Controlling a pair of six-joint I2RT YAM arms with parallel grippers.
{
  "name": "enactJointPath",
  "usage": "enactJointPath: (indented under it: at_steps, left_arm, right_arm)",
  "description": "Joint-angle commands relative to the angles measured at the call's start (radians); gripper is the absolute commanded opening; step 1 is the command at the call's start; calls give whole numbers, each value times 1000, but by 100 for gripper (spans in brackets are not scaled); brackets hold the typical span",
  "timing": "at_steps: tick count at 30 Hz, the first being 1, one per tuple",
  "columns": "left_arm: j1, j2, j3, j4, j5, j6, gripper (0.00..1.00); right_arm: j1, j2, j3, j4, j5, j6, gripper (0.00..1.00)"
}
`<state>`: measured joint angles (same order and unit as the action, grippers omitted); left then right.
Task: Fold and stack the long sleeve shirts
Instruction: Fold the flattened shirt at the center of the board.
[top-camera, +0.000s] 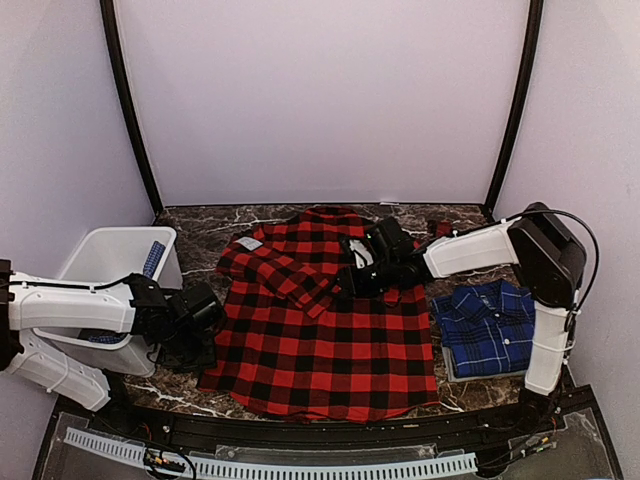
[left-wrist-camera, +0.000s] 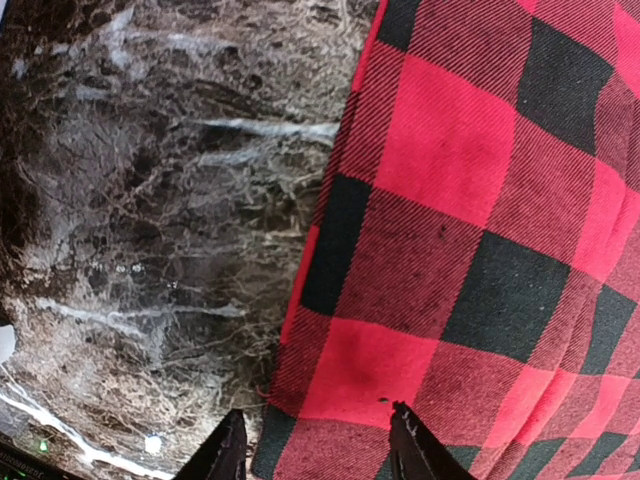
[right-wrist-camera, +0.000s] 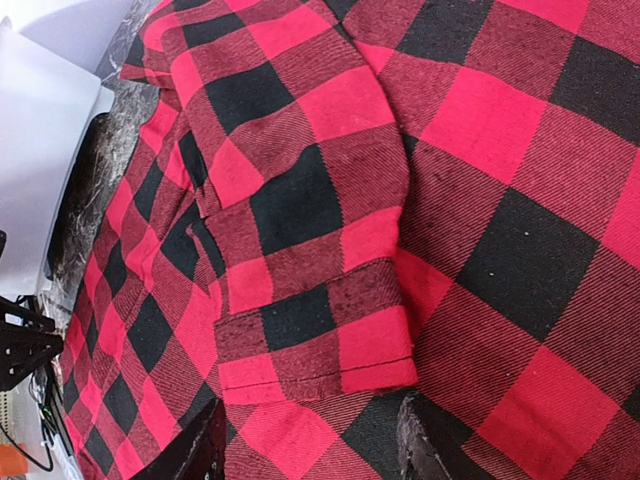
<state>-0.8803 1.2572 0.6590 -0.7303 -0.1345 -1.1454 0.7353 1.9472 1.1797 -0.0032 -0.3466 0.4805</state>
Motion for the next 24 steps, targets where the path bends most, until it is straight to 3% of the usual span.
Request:
enactJointPath:
  at_steps: [1, 12, 24]
  left_arm:
    - [-5, 1, -28, 8, 20, -9, 47]
    - [-6, 1, -101, 74, 91, -39, 45]
    - [-7, -20, -147, 57, 84, -69, 38]
  right_arm:
    - [-16, 9, 6, 22, 19, 1, 55]
    - [-25, 107, 105, 33, -14, 1, 53]
    - [-25, 115, 92, 62, -50, 16, 36]
